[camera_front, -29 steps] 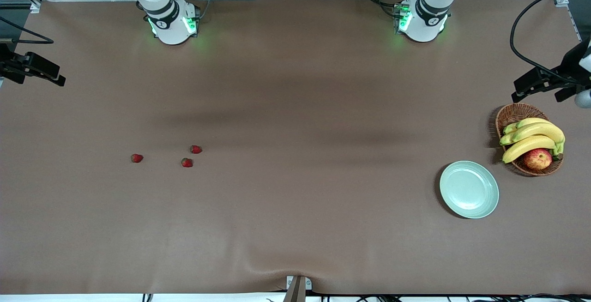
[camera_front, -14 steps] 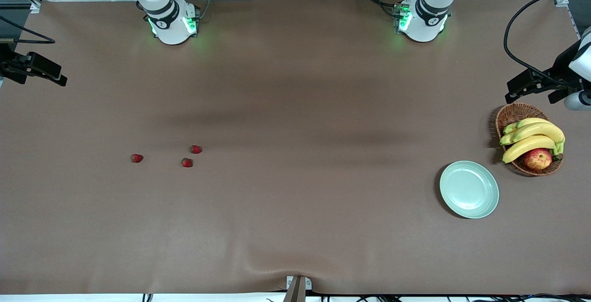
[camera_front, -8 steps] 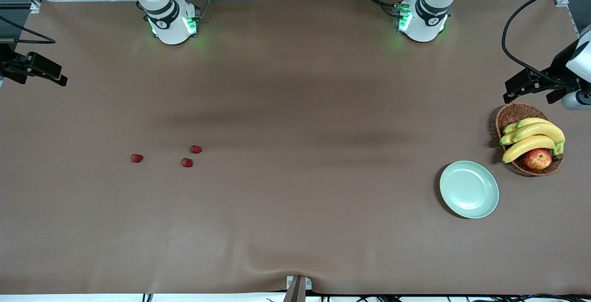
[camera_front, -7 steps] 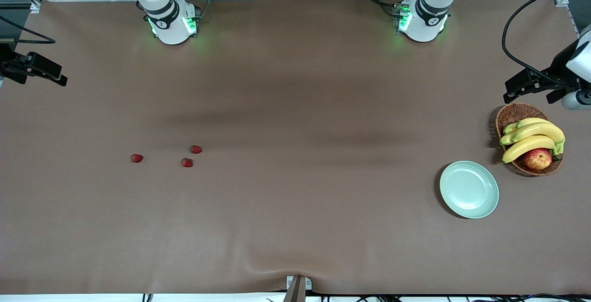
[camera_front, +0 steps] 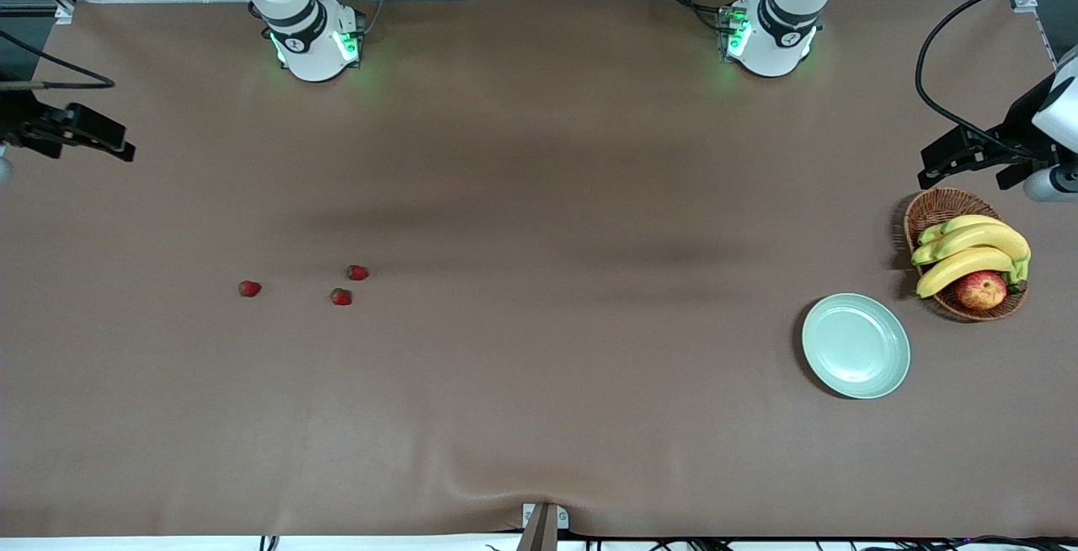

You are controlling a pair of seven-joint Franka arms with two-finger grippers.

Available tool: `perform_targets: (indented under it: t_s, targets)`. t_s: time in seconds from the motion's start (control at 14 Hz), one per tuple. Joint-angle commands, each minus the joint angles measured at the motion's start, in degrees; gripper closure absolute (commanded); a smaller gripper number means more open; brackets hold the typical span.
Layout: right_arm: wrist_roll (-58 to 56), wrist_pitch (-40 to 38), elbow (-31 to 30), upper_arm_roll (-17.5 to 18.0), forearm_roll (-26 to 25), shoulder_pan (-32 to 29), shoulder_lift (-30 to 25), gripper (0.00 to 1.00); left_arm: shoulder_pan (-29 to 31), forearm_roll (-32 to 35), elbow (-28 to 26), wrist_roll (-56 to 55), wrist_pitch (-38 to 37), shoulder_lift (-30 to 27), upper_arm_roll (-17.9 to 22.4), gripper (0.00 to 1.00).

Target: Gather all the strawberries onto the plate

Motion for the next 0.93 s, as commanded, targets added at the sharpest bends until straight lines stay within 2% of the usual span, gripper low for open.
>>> perform_targets:
  t_s: [0.0, 0.36, 0.64, 0.86]
  targets:
    - [0.33, 0.46, -0.71, -0.08, 0.55, 2.00, 2.09, 0.00, 0.02, -0.39, 0.43, -0.99, -0.29, 0.09, -0.23, 0.00]
    - [0.33, 1.43, -1.76, -0.08, 0.63, 2.53, 7.36, 0.00, -0.07, -0.39, 0.43, -0.82, -0.29, 0.53, -0.23, 0.00]
    - [0.68, 1.52, -2.56, -0.08, 0.63, 3.67, 7.72, 0.00, -0.15, -0.30, 0.43, -0.99, -0.29, 0.53, -0.23, 0.00]
    - [0.77, 2.57, -2.56, -0.08, 1.85, 4.20, 10.00, 0.00, -0.33, -0.30, 0.43, -0.99, -0.29, 0.53, -0.23, 0.00]
